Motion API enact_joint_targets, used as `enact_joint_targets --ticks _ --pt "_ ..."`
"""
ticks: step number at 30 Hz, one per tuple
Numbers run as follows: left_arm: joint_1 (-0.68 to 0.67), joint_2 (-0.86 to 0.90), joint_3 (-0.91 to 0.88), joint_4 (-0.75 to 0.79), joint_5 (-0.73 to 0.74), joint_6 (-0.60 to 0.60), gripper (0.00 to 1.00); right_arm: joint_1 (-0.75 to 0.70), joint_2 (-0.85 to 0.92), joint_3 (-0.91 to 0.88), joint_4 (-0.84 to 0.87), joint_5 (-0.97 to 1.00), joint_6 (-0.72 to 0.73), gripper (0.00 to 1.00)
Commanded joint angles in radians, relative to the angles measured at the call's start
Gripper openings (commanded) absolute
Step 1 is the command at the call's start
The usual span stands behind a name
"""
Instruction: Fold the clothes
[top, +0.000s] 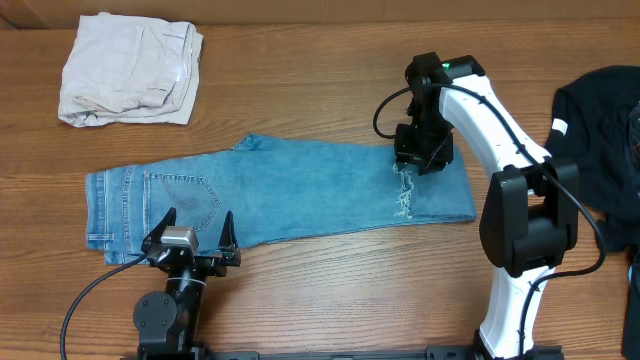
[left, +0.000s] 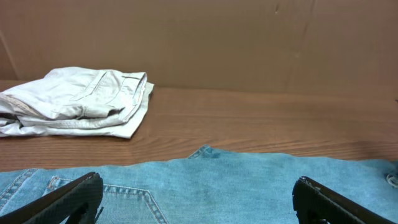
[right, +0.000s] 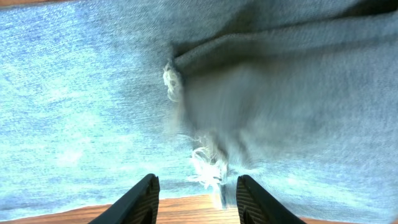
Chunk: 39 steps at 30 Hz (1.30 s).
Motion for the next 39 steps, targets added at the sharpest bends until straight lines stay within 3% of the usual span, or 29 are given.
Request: enact_joint_targets --ticks 1,3,7,10,12,24,33,35,39 --pt "0.006 -0.008 -0.004 -0.002 -0.006 0.016 1.00 -0.003 -0.037 0.006 -0.001 0.005 0.002 0.38" --pt "0.006 -0.008 -0.004 -0.002 -0.006 0.016 1.00 -0.021 -0.037 0.035 -0.030 0.042 0.002 0.30" --pt "0.006 -0.008 -0.004 -0.002 -0.006 0.016 1.00 -0.075 -0.039 0.094 -0.080 0.086 0.001 0.28" --pt "0.006 -0.008 -0.004 -0.002 -0.006 0.016 1.00 -0.119 -0.038 0.092 -0.068 0.138 -0.002 0.18" --pt "0.006 -0.008 -0.004 -0.002 -0.006 0.016 1.00 -0.151 -0.038 0.092 -0.052 0.140 -0.003 0.04" --pt "0.006 -0.008 -0.004 -0.002 -0.006 0.016 1.00 -0.201 -0.037 -0.075 0.164 0.009 -0.033 0.04" --pt "0.006 -0.008 -0.004 -0.002 -0.006 0.016 1.00 -0.201 -0.037 -0.224 0.374 0.019 -0.029 0.04" --pt "0.006 -0.008 -0.004 -0.002 -0.006 0.016 1.00 -0.201 -0.039 -0.211 0.369 0.048 -0.027 0.04" --pt "0.006 -0.008 -0.004 -0.002 -0.006 0.016 1.00 -0.201 -0.057 -0.052 0.198 0.119 -0.028 0.04"
